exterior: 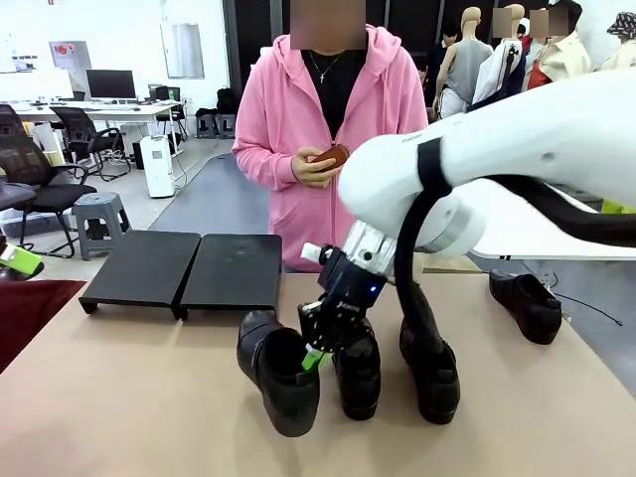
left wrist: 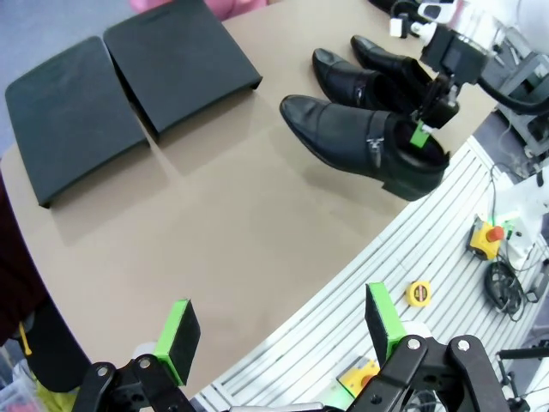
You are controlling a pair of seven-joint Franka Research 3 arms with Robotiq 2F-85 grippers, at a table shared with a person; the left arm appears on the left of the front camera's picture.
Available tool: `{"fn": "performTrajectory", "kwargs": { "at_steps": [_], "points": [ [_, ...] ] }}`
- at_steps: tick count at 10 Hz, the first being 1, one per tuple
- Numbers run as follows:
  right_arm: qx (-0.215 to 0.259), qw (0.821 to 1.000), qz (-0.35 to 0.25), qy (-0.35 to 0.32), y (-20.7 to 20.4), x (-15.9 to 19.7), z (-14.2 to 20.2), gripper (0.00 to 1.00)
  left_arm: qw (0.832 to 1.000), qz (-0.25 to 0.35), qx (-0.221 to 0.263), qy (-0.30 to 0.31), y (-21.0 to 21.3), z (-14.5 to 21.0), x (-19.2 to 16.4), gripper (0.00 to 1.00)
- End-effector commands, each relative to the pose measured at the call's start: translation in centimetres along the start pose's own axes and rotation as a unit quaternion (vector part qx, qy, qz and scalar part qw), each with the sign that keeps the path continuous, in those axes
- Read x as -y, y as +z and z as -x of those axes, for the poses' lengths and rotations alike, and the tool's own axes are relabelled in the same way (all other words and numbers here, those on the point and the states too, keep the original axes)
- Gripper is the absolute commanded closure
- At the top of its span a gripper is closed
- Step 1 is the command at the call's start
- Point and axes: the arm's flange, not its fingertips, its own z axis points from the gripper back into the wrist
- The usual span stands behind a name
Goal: Organize the shoes by placing them on the stand.
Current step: Pick up one Shoe and place it in the middle of the table.
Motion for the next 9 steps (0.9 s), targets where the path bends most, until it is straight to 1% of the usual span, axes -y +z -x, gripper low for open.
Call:
{"fn": "performTrajectory", "kwargs": {
  "at_steps": [1,2,3,4,5,6,7,8,9],
  "points": [
    [0.024,1.000,0.010,-0.002,-2.2,-0.4,-2.6,1.00,1.000,0.007,0.001,-0.006,0.1,0.1,-0.1,0.00],
    [0.057,0.998,0.030,-0.014,-3.8,-0.6,-2.9,1.00,1.000,0.007,0.001,-0.006,0.1,0.1,-0.1,0.00],
    [0.079,0.996,0.051,-0.005,-4.5,-0.7,-3.1,1.00,1.000,0.007,0.001,-0.006,0.1,0.1,-0.1,0.00],
    [0.080,0.995,0.054,-0.008,-4.9,-0.7,-3.5,1.00,1.000,0.007,0.001,-0.006,0.1,0.1,-0.1,0.00],
    [0.068,0.996,0.059,-0.003,-5.1,-0.5,-3.6,1.00,1.000,0.007,0.001,-0.006,0.1,0.1,-0.1,0.00],
    [0.059,0.996,0.060,0.003,-5.3,-0.6,-3.6,0.94,1.000,0.007,0.001,-0.006,0.1,0.1,-0.1,0.00],
    [0.048,0.997,0.061,0.006,-5.4,-0.6,-3.6,0.34,1.000,0.007,0.001,-0.006,0.1,0.1,-0.1,0.00],
    [0.043,0.997,0.061,0.002,-5.5,-0.7,-3.7,0.00,1.000,0.007,0.001,-0.006,0.1,0.1,-0.1,0.00],
    [0.043,0.997,0.060,0.000,-5.5,-0.9,-3.6,0.00,1.000,0.007,0.001,-0.006,0.1,0.1,-0.1,0.00]
  ]
}}
